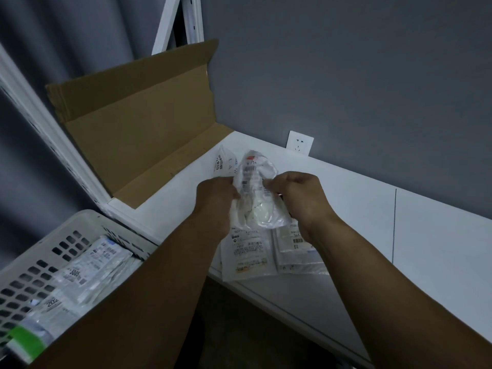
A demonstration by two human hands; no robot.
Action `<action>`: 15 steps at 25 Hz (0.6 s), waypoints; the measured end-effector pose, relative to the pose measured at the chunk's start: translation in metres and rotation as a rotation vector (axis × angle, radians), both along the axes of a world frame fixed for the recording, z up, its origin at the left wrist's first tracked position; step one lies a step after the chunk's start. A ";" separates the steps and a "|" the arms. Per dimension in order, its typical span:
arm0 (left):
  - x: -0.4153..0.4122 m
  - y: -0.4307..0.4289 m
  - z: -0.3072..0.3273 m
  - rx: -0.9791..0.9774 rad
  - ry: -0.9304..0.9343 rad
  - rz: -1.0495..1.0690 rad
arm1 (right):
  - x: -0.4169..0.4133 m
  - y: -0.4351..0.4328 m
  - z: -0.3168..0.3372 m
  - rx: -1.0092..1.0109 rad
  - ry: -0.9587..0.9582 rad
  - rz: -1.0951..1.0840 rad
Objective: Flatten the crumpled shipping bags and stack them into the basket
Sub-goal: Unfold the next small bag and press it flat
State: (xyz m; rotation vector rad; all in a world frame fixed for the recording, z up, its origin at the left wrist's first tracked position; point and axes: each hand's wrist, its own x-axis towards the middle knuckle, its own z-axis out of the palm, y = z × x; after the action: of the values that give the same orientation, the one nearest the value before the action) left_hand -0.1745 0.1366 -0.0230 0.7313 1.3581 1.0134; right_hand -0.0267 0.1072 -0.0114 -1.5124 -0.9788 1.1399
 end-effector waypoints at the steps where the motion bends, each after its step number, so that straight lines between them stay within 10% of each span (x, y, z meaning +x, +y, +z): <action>1: 0.001 -0.004 0.004 -0.013 -0.027 -0.007 | 0.000 0.000 -0.002 0.009 -0.011 0.030; 6: -0.002 -0.005 0.015 -0.011 -0.114 -0.025 | 0.001 -0.005 0.000 0.039 -0.016 0.133; 15: 0.012 -0.006 -0.001 0.303 0.444 0.071 | 0.000 -0.007 0.001 0.140 -0.068 0.133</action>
State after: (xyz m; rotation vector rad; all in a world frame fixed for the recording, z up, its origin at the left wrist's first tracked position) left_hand -0.1627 0.1307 -0.0238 1.1948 1.6339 1.1730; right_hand -0.0266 0.1002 -0.0109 -1.3984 -1.1951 1.0944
